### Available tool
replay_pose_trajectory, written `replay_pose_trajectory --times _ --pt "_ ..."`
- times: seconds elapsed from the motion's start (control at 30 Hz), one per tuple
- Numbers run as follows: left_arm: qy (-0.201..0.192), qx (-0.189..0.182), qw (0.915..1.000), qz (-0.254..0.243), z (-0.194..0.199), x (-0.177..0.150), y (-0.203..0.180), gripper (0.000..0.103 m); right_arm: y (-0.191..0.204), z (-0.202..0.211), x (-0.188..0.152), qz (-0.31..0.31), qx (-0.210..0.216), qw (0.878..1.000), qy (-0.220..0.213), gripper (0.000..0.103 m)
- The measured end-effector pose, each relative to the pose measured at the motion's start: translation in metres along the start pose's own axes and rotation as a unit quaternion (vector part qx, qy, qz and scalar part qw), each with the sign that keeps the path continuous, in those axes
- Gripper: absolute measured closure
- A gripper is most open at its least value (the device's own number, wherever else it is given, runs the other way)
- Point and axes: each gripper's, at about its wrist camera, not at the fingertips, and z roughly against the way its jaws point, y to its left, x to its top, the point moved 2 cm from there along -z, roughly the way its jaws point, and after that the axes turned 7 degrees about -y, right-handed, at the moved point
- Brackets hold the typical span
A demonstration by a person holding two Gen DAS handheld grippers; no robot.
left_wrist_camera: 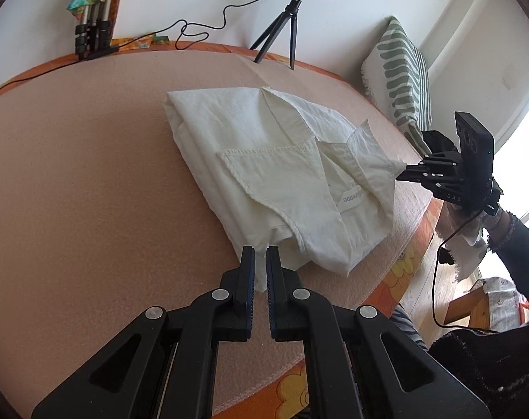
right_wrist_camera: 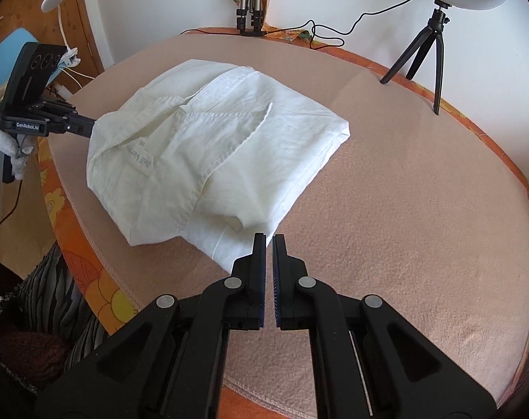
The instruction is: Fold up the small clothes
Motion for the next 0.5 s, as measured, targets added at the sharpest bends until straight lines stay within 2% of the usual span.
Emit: replay_pose_trajectory --times 0.13,0.27,0.4,0.5 --pt "-0.041 -0.002 0.9990 -0.018 0.019 0.029 -0.009 0.097 -0.019 0.031 0.015 -0.056 0.032 0.997 -0.039 0.099" --pt "-0.067 -0.006 0.9973 -0.030 0.003 0.059 -0.018 0.097 -0.029 0.039 0.051 -0.111 0.047 0.989 -0.083 0.099" --pt "-0.064 -0.016 0.9977 -0.017 -0.031 0.076 -0.023 0.097 -0.029 0.014 0.100 -0.162 0.079 0.980 -0.084 0.098" --pt "-0.048 -0.010 0.9984 -0.027 -0.055 0.077 -0.028 0.097 -0.021 -0.017 0.135 -0.176 0.113 0.976 -0.062 0.098"
